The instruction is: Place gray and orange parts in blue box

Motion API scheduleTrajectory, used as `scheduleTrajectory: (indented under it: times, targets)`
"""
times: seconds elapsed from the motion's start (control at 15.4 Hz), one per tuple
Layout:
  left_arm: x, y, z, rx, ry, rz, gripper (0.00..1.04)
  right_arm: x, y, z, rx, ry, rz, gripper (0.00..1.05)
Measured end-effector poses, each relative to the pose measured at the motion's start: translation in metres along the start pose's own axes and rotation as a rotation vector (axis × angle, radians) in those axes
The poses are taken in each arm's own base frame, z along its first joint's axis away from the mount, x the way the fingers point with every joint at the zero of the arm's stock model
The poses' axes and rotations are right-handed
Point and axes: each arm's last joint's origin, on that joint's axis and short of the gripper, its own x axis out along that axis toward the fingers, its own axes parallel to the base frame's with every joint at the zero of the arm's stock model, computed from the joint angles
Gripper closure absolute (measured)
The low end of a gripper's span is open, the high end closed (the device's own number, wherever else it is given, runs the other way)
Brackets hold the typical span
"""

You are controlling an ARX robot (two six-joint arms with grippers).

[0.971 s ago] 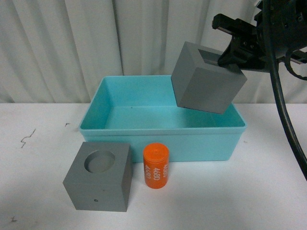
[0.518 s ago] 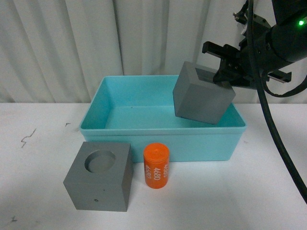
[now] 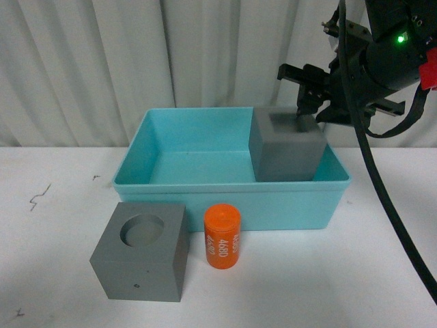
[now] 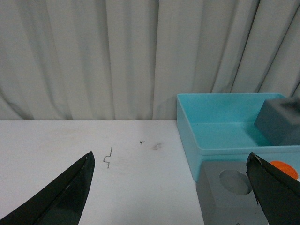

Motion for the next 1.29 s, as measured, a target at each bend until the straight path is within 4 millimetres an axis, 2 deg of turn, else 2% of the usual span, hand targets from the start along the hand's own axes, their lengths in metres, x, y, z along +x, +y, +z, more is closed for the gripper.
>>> scheduleTrajectory:
  times: [0.19, 0.32, 0.39, 0.52, 0.71, 0.78, 0.84, 0.97, 1.04, 1.1, 1.17, 1.29]
  targets:
    - [0.000, 0.000, 0.000, 0.000, 0.000, 0.000, 0.07, -0.013, 0.003, 0.006, 0.000, -0.028, 0.019, 0.32]
    - [0.000, 0.000, 0.000, 0.000, 0.000, 0.000, 0.07, -0.041, 0.012, 0.019, 0.005, -0.092, 0.059, 0.10]
    - [0.000, 0.000, 0.000, 0.000, 0.000, 0.000, 0.07, -0.061, 0.018, 0.028, 0.013, -0.148, 0.097, 0.05]
    - [0.000, 0.000, 0.000, 0.000, 0.000, 0.000, 0.07, -0.107, 0.027, 0.036, 0.000, -0.287, 0.175, 0.06]
    - [0.000, 0.000, 0.000, 0.000, 0.000, 0.000, 0.07, -0.170, 0.033, 0.013, -0.071, -0.478, 0.264, 0.07]
    - [0.000, 0.000, 0.000, 0.000, 0.000, 0.000, 0.07, -0.188, 0.030, 0.000, -0.122, -0.648, 0.148, 0.17]
    - [0.000, 0.000, 0.000, 0.000, 0.000, 0.000, 0.07, -0.212, 0.015, -0.023, -0.181, -0.762, -0.007, 0.30]
    - [0.000, 0.000, 0.000, 0.000, 0.000, 0.001, 0.07, -0.247, -0.029, -0.079, -0.244, -0.781, -0.174, 0.54]
    - [0.000, 0.000, 0.000, 0.000, 0.000, -0.001, 0.07, -0.252, -0.046, -0.119, -0.277, -0.765, -0.173, 0.78]
    - [0.000, 0.000, 0.000, 0.000, 0.000, 0.001, 0.07, -0.251, -0.062, -0.150, -0.295, -0.740, -0.180, 1.03]
    - [0.000, 0.000, 0.000, 0.000, 0.000, 0.000, 0.07, -0.255, -0.068, -0.163, -0.294, -0.749, -0.182, 1.03]
    - [0.000, 0.000, 0.000, 0.000, 0.000, 0.001, 0.07, -0.258, -0.081, -0.172, -0.294, -0.747, -0.184, 1.03]
